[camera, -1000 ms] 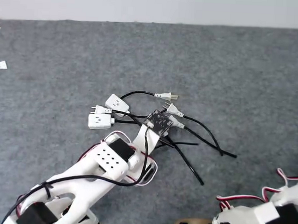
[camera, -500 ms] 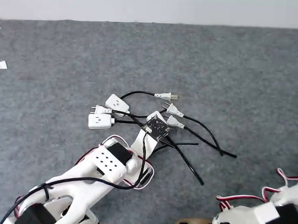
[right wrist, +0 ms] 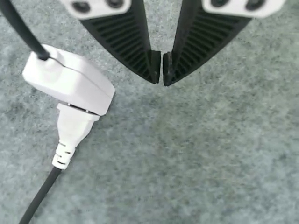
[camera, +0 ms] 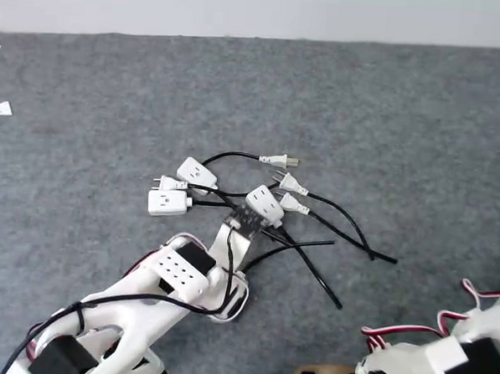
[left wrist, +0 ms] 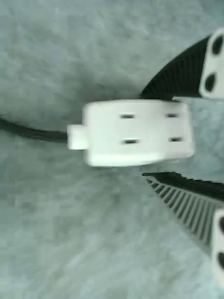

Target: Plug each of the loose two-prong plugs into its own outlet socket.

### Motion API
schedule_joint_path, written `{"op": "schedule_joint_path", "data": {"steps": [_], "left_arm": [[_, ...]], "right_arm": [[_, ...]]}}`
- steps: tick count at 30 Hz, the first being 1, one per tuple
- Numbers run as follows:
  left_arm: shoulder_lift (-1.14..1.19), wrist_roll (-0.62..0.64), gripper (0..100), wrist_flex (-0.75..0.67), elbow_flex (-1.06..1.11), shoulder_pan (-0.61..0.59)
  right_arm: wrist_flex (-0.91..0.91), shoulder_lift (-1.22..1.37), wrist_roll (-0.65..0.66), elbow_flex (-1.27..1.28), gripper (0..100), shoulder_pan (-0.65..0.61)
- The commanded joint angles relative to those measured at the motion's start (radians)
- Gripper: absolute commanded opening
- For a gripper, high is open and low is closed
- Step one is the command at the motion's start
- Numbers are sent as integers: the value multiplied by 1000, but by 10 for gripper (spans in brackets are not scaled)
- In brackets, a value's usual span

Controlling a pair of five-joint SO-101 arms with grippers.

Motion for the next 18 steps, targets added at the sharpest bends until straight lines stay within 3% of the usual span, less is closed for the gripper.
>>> {"op": "schedule_joint_path", "data": {"steps": [1, 6, 10, 15, 18], "left_arm": [[-12, 15, 218, -21, -2, -9], [-14, 14, 5, -61, -25, -8], [-14, 23, 11, -57, -42, -9], [-15, 233, 12, -63, -70, -9], [-15, 253, 12, -57, -151, 0]], "right_arm": [[-12, -4, 2, -9, 9, -10], [-12, -4, 2, -9, 9, -10], [-12, -4, 2, -9, 9, -10], [-12, -4, 2, -9, 9, -15], [-12, -4, 2, -9, 9, -35]]}}
